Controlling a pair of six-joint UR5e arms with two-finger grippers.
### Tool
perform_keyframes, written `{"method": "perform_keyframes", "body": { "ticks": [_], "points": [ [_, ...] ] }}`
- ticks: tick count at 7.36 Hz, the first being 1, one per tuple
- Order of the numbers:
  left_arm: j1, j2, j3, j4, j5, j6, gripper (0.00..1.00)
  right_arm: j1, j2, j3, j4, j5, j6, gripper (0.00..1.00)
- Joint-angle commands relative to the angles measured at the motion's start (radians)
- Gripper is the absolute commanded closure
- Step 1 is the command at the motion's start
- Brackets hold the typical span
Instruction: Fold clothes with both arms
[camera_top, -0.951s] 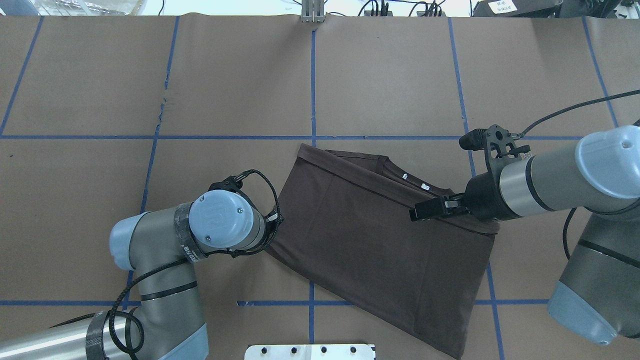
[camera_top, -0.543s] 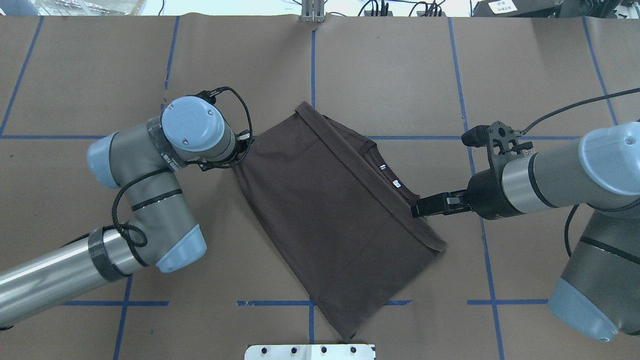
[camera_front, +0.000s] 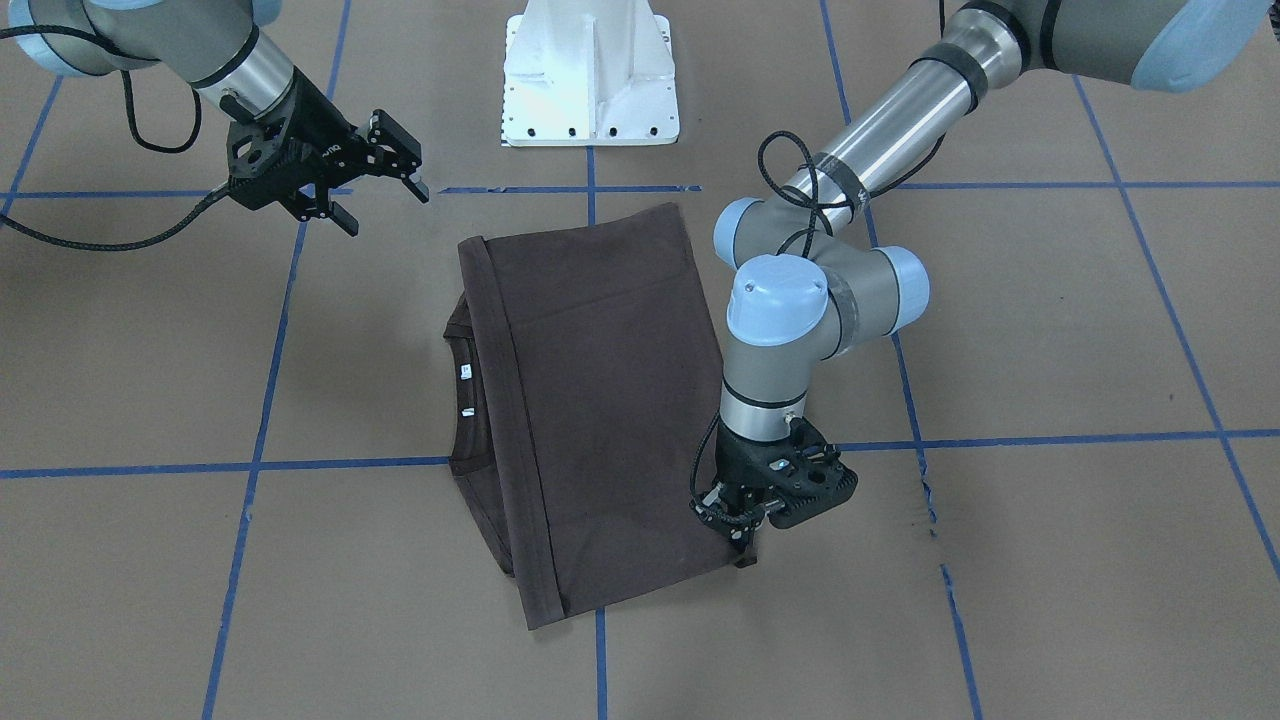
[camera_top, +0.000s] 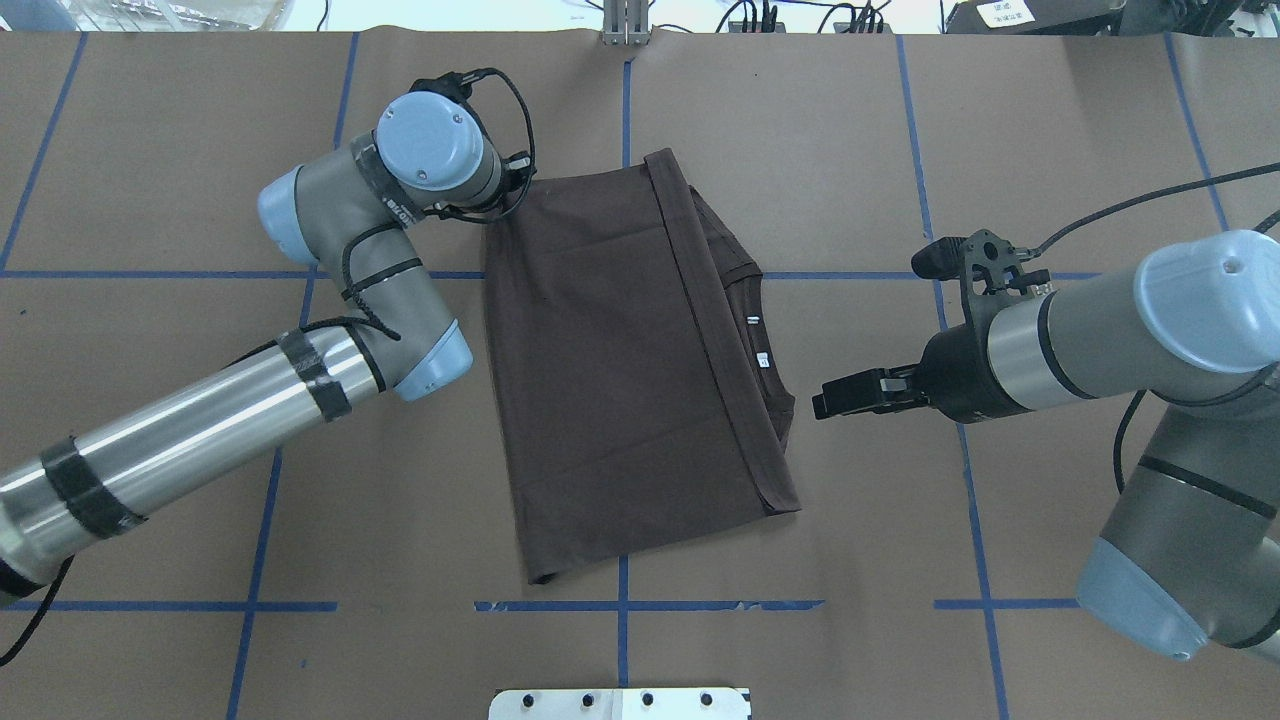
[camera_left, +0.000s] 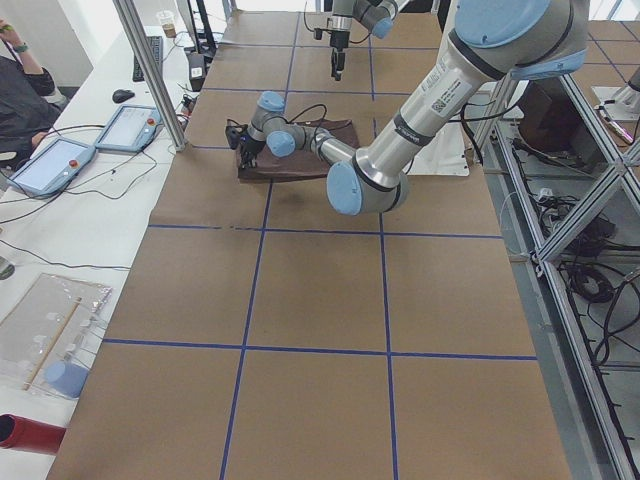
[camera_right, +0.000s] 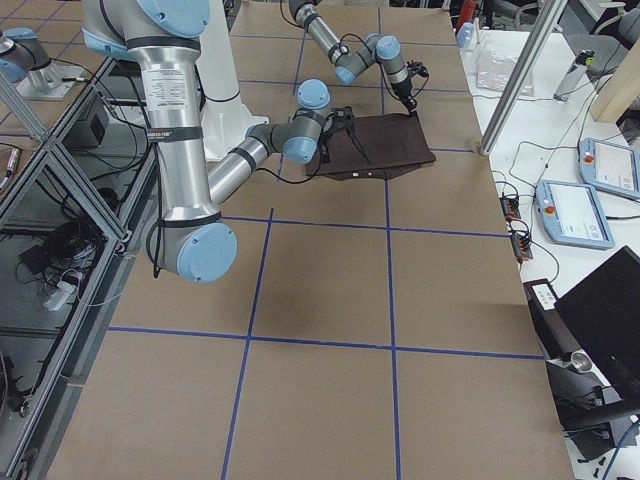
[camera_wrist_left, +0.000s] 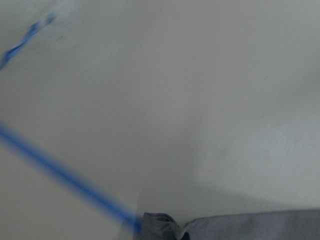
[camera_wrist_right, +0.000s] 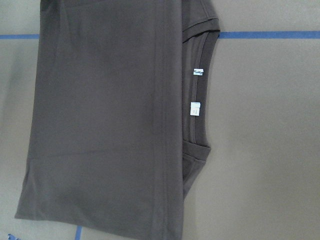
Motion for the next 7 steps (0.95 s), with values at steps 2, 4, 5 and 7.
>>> {"method": "perform_keyframes", "body": {
  "ticks": [2,4,5,7],
  "points": [
    [-0.014,-0.045,0.095,-0.149,0.045,0.107,0.01,0.002,0.035,-0.05,-0.004,0.0,0.002,0.0],
    [-0.034,-0.045,0.088,-0.16,0.036,0.114,0.0,-0.002,0.059,-0.057,-0.084,-0.04,-0.005,0.0],
    [-0.049,-0.045,0.065,-0.134,0.0,0.138,0.0,-0.013,0.126,-0.059,-0.216,-0.055,-0.01,0.0],
    [-0.057,0.02,-0.111,0.064,-0.105,0.205,0.0,-0.082,0.301,-0.117,-0.453,-0.167,-0.051,0.0]
  ]
}}
